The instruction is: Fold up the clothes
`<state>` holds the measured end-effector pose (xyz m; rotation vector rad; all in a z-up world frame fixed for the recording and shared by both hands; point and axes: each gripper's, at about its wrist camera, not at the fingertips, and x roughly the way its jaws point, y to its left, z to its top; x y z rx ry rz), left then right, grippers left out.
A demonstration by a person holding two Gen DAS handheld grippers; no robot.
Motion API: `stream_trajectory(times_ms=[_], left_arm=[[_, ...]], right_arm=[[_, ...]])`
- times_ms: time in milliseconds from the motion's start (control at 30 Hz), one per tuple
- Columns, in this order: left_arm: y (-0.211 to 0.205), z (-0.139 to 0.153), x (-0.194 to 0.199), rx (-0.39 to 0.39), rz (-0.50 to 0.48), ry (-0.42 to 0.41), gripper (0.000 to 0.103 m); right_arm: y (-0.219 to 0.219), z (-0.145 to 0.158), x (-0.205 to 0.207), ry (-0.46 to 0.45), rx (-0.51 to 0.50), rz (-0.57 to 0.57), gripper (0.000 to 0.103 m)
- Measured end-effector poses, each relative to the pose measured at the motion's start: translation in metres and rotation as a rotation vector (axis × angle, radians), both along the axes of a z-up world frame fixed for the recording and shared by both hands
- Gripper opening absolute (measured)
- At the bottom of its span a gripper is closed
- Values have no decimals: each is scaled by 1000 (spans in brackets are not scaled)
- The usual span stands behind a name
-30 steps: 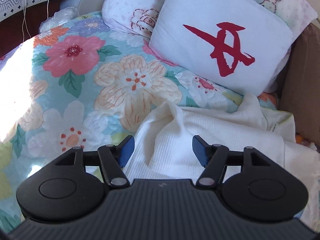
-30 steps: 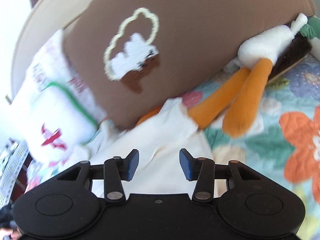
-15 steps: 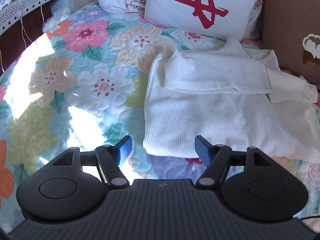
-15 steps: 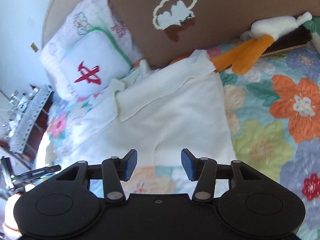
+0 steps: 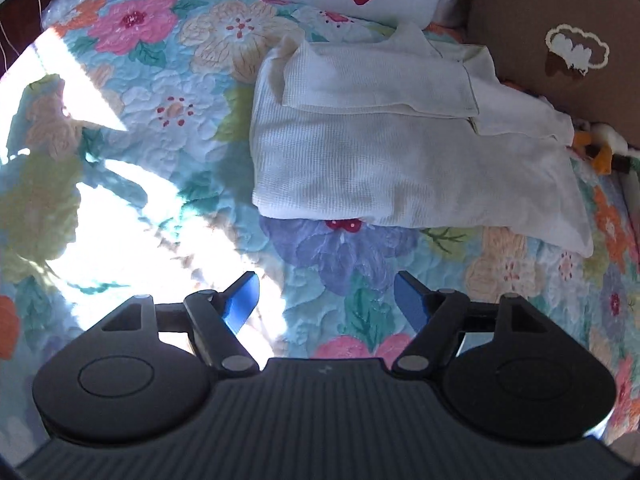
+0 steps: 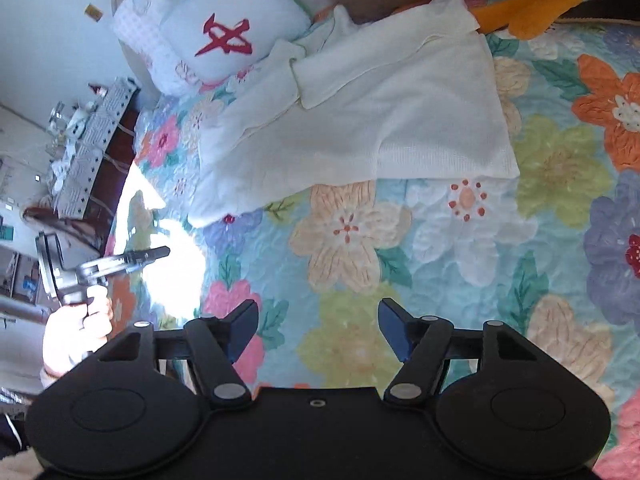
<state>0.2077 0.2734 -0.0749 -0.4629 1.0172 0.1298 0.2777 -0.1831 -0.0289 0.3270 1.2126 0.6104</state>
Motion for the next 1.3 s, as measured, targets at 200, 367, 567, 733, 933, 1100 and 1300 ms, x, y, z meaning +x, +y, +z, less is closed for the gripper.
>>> stream_trajectory(times_ms=[200, 367, 567, 733, 933, 1100, 1300], left_arm=[[10, -63, 17, -238, 199, -100, 71], [25, -80, 26, -303, 301, -198, 72], [46, -115, 33, -497, 473, -240, 74], [59, -129, 41, -646, 598, -305, 83], [42, -126, 63, -428, 538, -286, 16], [32, -115, 76, -276, 478, -287, 16], [12, -87, 77, -4, 389, -310, 11]], right_arm=[[2, -80, 22, -76, 95, -322, 71], [-16, -98, 41, -117, 136, -443, 72], [-35, -135, 63, -52, 317, -608, 72], [-36, -154, 78, -34, 385, -712, 73], [-17, -159, 100, -147, 308, -635, 73], [-11, -158, 112, -192, 286, -623, 42], [-9, -154, 117, -309, 153, -512, 11]])
